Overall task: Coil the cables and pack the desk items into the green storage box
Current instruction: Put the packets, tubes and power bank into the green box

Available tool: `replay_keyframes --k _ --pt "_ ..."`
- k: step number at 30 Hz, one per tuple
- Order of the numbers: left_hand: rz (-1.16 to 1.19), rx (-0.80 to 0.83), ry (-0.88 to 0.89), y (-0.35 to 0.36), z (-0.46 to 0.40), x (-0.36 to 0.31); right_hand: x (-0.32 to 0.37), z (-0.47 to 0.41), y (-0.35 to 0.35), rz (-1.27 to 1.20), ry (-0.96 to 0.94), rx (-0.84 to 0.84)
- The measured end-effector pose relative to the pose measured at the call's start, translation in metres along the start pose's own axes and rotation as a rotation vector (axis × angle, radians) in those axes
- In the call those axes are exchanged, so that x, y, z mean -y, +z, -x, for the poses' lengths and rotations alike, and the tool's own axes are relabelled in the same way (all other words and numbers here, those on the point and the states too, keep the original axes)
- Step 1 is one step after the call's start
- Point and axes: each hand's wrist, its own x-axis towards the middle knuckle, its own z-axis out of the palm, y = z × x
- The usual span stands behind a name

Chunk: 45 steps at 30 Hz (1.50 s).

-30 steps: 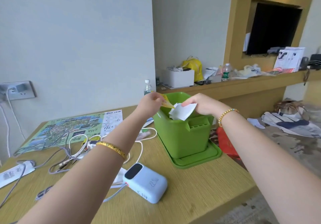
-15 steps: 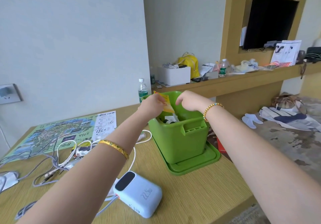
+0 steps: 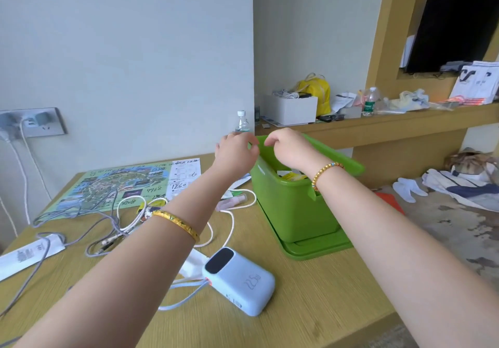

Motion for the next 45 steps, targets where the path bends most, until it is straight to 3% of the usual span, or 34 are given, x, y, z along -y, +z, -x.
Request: replay_keyframes --k 6,13,18,22,29,34,37,42,45 --pt "0.035 -0.131 -0.077 -0.056 0.044 0.077 0.084 0.004 0.076 -0.038 -0.242 -0.141" --pt "-0.102 -0.117 -0.355 -0.1 0.105 0.205 0.157 0.038 0.181 -0.181 -0.341 0.09" --pt "-0.279 -0.109 -0.543 -0.123 0.146 0.28 0.186 0.055 0.232 -0.167 -0.355 0.228" --pt "-0.267 -0.015 -0.658 -0.128 0.168 0.324 0.199 0.066 0.26 -0.118 -0.388 0.269" --pt "-0.442 0.146 -0.708 -0.122 0.187 0.356 0.197 0.07 0.285 0.097 -0.371 0.278" --pt "-0.546 -0.011 -0.658 -0.117 0.198 0.35 0.19 0.074 0.293 0.14 -0.334 0.173" --pt "-0.609 0.005 -0.639 -0.117 0.202 0.346 0.191 0.076 0.294 0.177 -0.318 0.107" --pt "-0.551 0.019 -0.627 -0.12 0.2 0.341 0.19 0.074 0.288 0.23 -0.309 0.135" --pt "-0.612 -0.045 -0.608 -0.125 0.202 0.339 0.185 0.073 0.284 0.11 -0.326 0.155"
